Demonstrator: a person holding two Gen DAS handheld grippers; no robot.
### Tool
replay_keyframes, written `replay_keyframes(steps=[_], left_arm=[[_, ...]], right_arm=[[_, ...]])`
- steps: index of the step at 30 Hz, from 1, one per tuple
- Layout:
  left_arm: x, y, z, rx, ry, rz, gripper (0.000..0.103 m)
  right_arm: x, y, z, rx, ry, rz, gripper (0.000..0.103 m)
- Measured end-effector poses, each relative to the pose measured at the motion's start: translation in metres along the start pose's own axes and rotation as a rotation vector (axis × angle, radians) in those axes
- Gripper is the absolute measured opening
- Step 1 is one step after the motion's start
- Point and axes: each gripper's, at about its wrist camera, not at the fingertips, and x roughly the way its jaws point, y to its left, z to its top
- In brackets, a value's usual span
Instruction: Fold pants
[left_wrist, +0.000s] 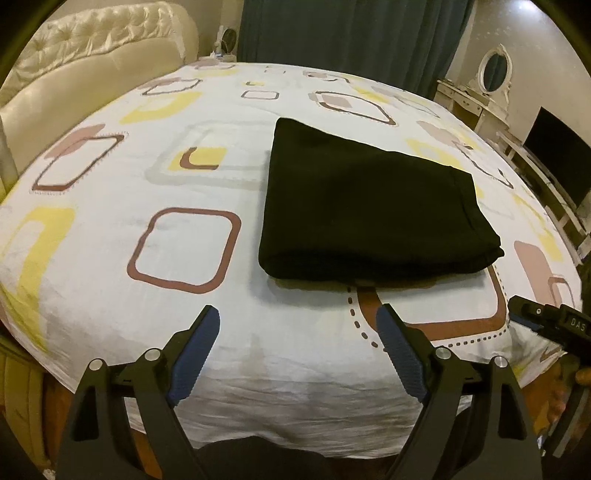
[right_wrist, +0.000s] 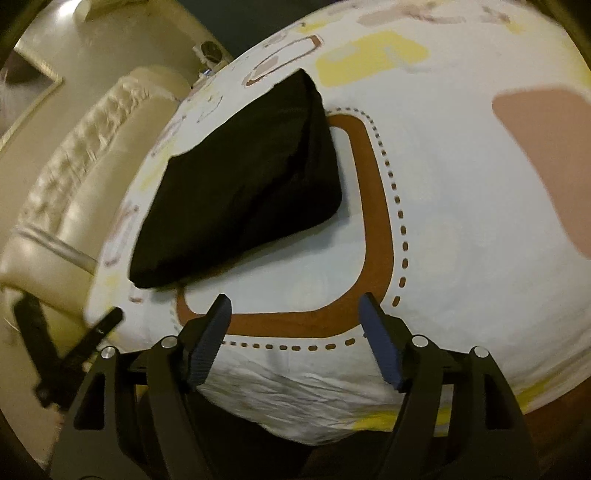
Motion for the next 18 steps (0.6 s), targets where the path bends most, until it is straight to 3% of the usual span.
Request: replay_keyframes(steps=[10,18], left_arm=[[-0.004,-0.006,0.004,-0.005,-0.032,-0.011,0.086],[-0.004,-0.007,0.005,-0.005,-0.046,0.016,0.086]], right_arm=[[-0.004,0.017,-0.003,-0.144,-0.088,-0.180,0.090],[-0.001,0.015,-0.005,-0.156,-0.102,-0.228,0.091]])
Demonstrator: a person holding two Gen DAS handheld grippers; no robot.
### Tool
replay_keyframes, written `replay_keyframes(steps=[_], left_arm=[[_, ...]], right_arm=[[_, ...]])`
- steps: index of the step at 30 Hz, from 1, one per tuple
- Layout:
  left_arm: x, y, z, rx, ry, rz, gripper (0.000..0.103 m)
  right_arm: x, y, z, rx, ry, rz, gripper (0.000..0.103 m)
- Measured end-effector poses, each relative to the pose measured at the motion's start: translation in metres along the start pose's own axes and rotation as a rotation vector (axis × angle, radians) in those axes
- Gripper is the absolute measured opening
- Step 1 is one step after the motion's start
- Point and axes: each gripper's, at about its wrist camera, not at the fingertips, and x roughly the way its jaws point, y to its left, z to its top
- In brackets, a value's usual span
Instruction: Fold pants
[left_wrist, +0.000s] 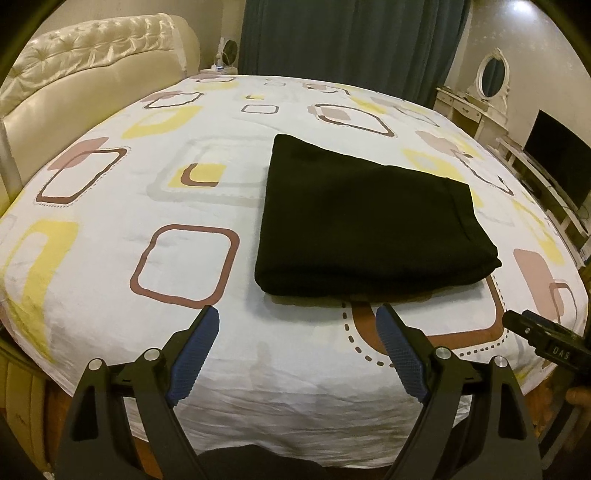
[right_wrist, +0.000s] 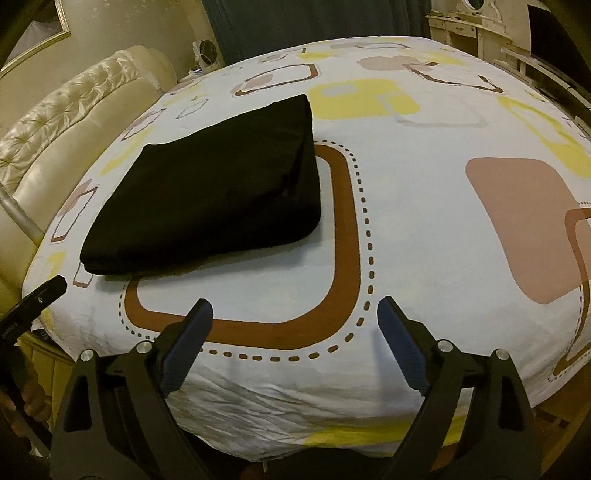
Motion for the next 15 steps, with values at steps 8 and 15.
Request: replay_keyframes(steps=[8,15], left_arm=[[0.0001,0.0004,-0.0001,-0.004,-0.004,0.004,0.086],[-0.0006,-0.0024,-0.0007,0.015,-0.014,0.006,0.086]], right_arm=[[-0.0012,-0.0029,0.0019,0.007,-0.006,-0.005,0.091],[-0.0001,-0.0033,0.0026,0.003,-0.003,-0.003,0.091]])
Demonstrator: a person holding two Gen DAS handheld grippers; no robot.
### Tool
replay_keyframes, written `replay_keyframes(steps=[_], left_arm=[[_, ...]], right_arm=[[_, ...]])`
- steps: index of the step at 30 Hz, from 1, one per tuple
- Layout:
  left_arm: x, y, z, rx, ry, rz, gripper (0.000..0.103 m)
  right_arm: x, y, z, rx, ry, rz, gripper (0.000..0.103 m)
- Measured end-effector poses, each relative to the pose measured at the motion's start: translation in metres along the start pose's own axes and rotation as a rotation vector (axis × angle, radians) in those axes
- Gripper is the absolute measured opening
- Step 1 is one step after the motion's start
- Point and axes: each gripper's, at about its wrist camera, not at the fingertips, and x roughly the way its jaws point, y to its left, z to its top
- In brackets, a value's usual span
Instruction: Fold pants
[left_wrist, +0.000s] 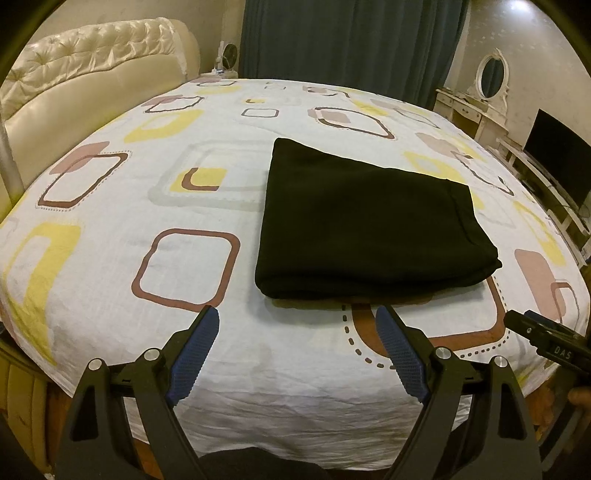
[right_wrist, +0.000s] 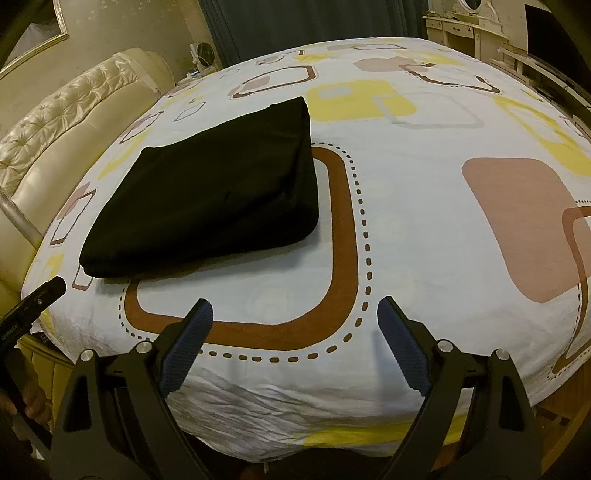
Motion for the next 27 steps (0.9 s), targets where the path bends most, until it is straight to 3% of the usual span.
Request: replay_keyframes(steps=[27], left_arm=[[-0.0020,-0.0048,0.0017,0.022,-0.007,0.018,0.086]], right_arm=[[0.0007,0.0017,-0.0016,0.000,0.003,0.007,0.091]])
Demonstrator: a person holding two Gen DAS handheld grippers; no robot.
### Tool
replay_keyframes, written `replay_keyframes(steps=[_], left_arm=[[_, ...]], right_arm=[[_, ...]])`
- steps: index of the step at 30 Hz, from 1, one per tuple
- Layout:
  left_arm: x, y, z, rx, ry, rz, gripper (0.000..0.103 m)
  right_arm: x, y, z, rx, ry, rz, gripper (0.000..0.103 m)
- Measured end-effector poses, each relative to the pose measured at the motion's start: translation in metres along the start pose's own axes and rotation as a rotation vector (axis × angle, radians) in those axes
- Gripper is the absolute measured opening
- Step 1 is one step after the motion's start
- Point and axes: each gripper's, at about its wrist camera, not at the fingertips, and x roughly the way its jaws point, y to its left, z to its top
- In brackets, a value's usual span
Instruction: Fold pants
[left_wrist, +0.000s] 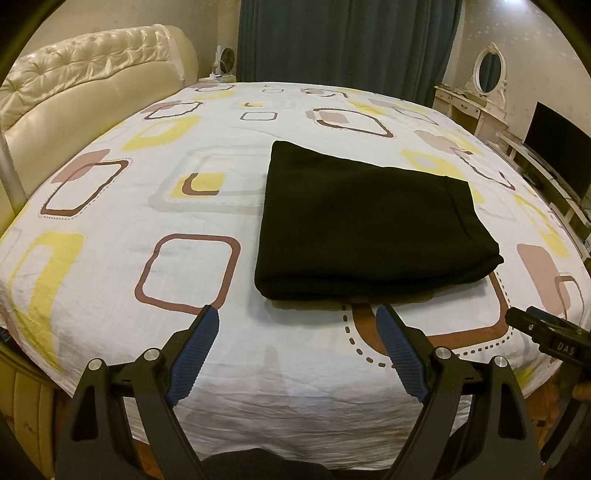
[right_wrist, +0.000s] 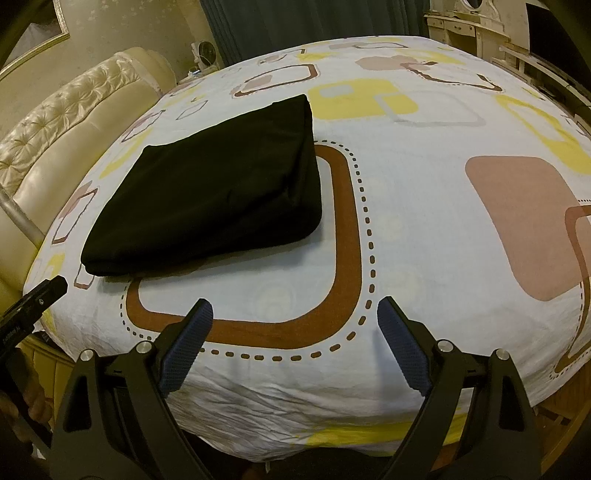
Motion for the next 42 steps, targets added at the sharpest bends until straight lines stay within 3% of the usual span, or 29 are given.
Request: replay_keyframes(steps=[12,19,38,42], left_arm=[[0.000,0.000,0.001,-0.003,0.007,0.008,0.086],[-0.004,-0.004,0.000,0.020,-0.021,0.049,0.086],[-0.003,-0.005,0.002,0.025,-0.010,0.045,0.086],[-0.002,0.006,0.004,-0.056,-0.008,0.026,0.086]], right_arm=[[0.002,0.003,-0.002,-0.004,0.007,0.003,0.091],[0.003,0.004,-0.003,-0.007,0.009,0.005,0.091],[0.006,0.005,-0.004,-0.021,0.020,0.010,0.091],[0.006,0.005,-0.005,-0.022,0.020,0.012,0.091]])
